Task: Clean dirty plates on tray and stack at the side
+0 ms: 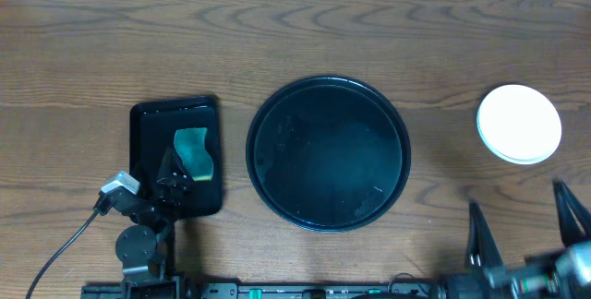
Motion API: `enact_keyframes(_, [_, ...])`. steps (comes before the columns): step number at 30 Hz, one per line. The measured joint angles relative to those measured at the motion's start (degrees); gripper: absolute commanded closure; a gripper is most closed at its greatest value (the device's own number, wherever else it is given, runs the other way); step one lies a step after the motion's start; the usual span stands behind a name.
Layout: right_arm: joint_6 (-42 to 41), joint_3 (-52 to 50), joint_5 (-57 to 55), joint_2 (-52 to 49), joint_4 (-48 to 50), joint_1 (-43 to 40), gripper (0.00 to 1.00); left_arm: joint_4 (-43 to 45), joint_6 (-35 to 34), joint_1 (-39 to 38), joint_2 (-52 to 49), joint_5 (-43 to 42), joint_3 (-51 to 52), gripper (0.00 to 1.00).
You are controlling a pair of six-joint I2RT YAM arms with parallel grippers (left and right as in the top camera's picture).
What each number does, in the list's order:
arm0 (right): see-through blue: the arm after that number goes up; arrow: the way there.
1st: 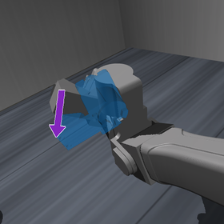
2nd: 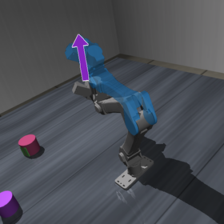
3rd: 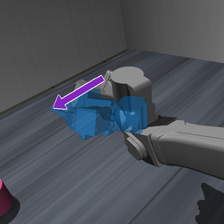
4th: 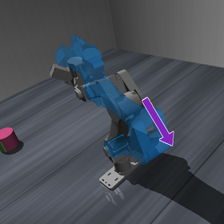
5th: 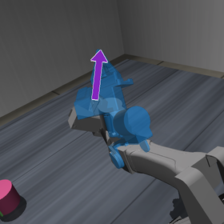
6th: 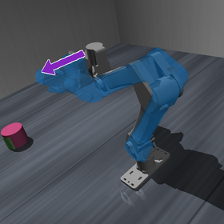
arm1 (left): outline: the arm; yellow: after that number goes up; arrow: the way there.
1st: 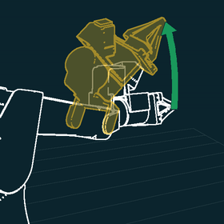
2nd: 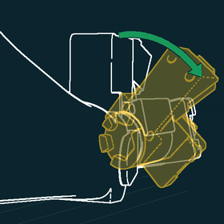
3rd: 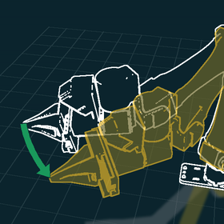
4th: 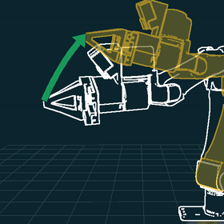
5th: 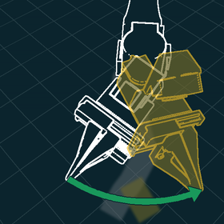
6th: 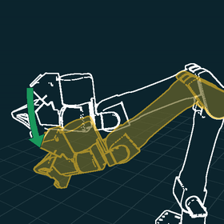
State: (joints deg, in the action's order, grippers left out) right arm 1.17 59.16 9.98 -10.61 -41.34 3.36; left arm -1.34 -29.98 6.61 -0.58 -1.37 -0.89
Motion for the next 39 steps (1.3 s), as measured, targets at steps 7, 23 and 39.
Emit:
enact_keyframes(7, [0.9,-5.2,-0.2,9.1,4.8,0.0,0.01,0.0,0.0,0.0,0.0,0.0,0.0,0.2])
enact_keyframes(23, [0.5,-39.8,4.1,10.1,52.4,0.0,0.01,0.0,0.0,0.0,0.0,0.0,0.0,0.2])
enact_keyframes(39, [-3.8,-58.8,3.4,10.0,66.1,0.0,0.01,-0.1,0.0,0.0,0.0,0.0,0.0,0.2])
